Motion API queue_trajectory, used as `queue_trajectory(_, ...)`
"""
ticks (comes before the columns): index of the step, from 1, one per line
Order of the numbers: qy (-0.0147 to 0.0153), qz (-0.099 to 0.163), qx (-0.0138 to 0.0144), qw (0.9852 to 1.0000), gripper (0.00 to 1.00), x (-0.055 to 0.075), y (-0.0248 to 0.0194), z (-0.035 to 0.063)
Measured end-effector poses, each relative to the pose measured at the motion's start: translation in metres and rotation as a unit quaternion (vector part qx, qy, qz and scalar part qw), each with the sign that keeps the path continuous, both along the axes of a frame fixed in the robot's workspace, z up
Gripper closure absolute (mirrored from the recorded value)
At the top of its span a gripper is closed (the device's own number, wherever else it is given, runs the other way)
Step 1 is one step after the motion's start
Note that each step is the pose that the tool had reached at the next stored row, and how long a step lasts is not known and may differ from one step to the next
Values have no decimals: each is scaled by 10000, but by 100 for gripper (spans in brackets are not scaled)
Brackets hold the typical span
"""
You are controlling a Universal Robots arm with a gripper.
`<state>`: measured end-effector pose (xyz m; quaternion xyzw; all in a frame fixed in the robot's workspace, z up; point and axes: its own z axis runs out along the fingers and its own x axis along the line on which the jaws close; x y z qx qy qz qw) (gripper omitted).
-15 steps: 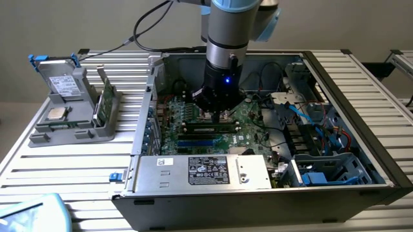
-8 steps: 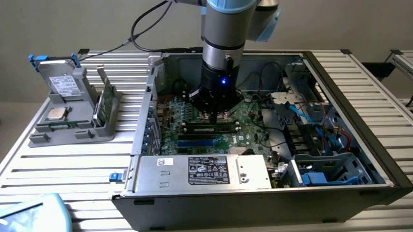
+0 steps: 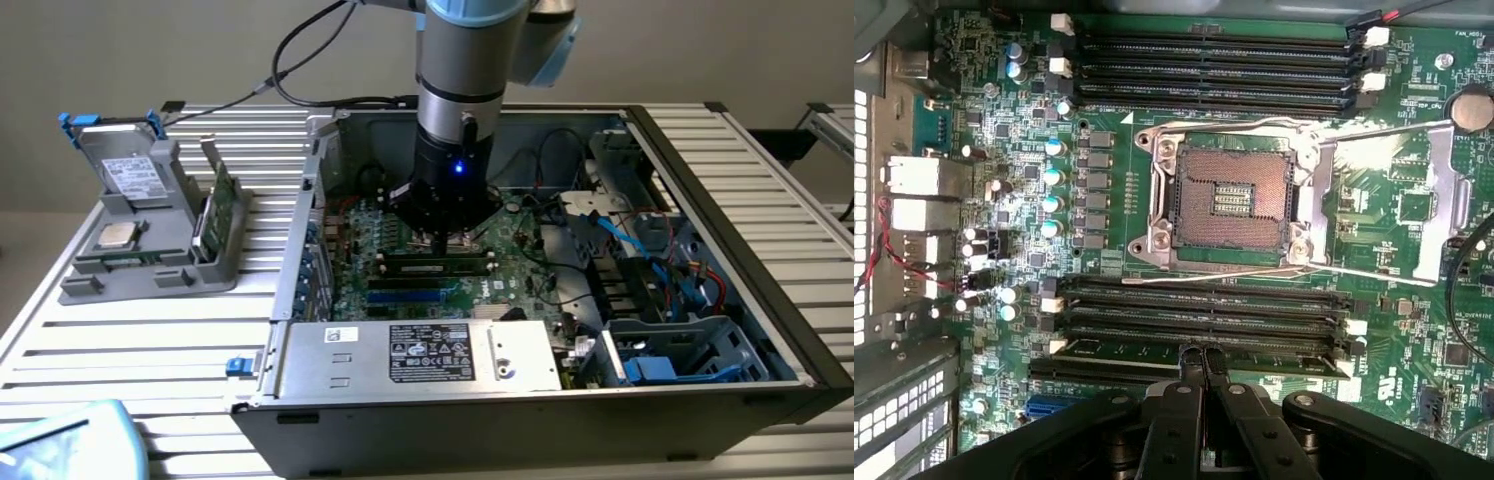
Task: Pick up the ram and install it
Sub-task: 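Press down the ram until it locks into place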
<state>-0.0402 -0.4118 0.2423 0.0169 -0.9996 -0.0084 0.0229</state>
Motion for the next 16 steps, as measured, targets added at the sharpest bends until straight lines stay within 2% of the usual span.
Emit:
queue_trajectory(6,0,-73,-2,10000,89,0,-24,201)
queue_trajectory(12,0,-105,-29,9999,89,-1,-64,281)
queue_trajectory(16,-2,-113,-30,9999,89,0,-67,283)
